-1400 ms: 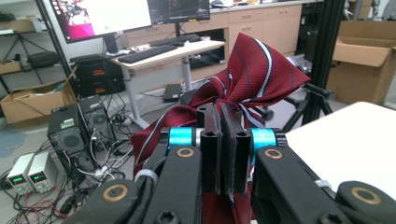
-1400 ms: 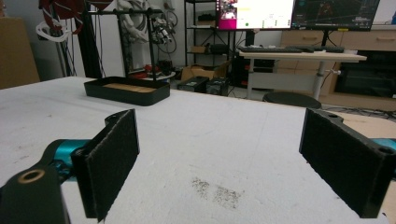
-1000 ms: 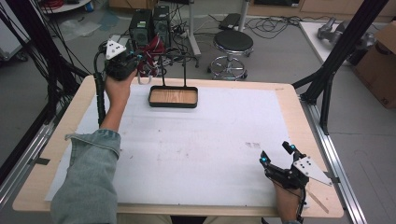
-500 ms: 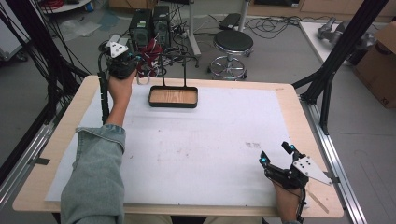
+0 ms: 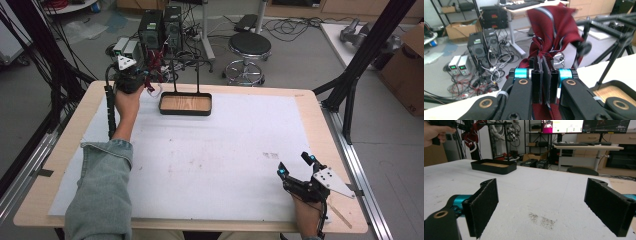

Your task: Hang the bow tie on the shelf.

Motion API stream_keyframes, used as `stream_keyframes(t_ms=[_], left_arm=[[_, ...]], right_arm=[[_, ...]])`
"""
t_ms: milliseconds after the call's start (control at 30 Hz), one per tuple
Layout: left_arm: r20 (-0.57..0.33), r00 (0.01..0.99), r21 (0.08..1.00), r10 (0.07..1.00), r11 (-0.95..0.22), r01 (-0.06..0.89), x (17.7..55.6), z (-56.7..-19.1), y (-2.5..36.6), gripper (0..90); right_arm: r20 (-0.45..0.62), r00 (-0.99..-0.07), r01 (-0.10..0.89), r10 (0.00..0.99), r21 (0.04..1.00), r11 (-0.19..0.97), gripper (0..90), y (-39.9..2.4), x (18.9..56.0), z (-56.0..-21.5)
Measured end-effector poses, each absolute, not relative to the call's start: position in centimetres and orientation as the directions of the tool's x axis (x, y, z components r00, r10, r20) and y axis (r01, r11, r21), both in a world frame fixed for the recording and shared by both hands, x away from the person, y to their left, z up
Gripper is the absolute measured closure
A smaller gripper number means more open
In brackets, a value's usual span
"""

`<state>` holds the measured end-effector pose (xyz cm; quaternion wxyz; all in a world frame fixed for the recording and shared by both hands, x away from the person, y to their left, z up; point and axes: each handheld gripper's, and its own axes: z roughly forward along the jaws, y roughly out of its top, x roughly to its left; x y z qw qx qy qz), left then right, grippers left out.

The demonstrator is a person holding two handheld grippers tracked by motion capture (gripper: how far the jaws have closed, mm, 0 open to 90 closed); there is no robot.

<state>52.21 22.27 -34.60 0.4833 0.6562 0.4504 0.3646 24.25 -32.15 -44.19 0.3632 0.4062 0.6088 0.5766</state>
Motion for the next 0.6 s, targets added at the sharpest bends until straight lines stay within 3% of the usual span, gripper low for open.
stream_keyframes(t_ms=[600], left_arm=[[0.033, 0.38, 0.952, 0.925, -0.145, 0.269, 52.6, -36.1, 20.9, 82.4]], right_arm=[[0.029, -0.407, 0.076, 0.913, 0.997, 0.002, 11.0, -32.1, 24.3, -44.2]])
